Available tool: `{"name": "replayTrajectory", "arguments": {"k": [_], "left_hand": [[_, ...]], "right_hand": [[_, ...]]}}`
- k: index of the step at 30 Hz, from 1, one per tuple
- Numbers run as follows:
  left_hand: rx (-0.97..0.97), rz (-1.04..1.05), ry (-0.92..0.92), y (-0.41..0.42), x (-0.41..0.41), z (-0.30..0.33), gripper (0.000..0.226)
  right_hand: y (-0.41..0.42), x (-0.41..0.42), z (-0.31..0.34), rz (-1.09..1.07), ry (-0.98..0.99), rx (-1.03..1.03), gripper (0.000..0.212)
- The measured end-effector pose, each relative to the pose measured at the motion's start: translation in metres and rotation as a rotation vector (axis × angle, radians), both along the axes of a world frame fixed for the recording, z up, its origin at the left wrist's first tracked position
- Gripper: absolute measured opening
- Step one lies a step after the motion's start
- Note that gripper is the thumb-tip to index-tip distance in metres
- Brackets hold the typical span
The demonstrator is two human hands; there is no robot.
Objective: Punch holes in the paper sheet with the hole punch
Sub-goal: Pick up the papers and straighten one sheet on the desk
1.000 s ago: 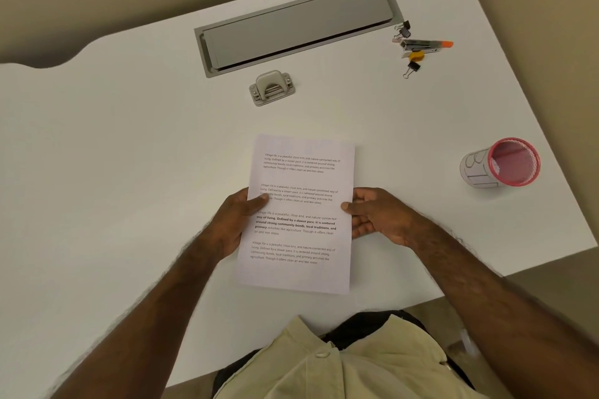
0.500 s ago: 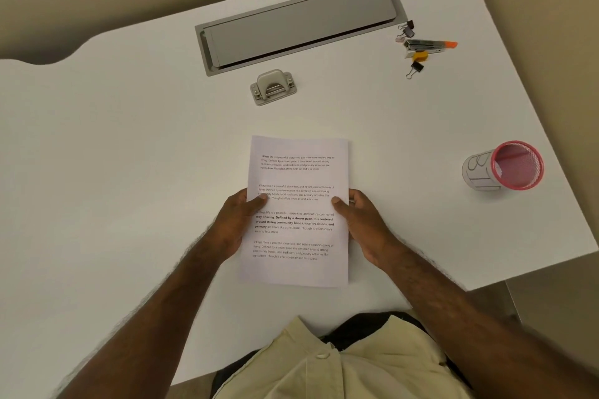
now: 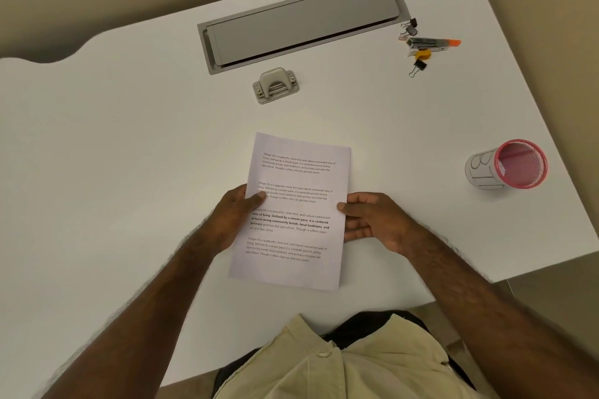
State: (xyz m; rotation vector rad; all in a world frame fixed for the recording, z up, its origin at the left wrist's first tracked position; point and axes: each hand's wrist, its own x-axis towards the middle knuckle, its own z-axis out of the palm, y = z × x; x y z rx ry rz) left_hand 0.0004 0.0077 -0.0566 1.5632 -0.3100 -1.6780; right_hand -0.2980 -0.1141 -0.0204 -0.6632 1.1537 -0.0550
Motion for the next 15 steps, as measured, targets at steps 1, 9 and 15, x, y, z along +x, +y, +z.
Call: {"name": "replayTrajectory", "arguments": {"k": [1,9,15], "left_hand": [[-0.002,-0.006,0.01,-0.001,0.001,0.001,0.027],[0.017,-0.025,-0.034,-0.004,0.005,0.003,0.032],[0.025,-0.013,-0.04,-0.006,0.011,0.004,0.032]], "right_hand": [[0.0,0.0,0.0,0.003,-0.008,0.014,0.028],[0.006,0.006,-0.002,0.028,0.026,0.058,0.03],[0.013,0.009,-0.007,-0.043,0.057,-0.021,0.019]]}}
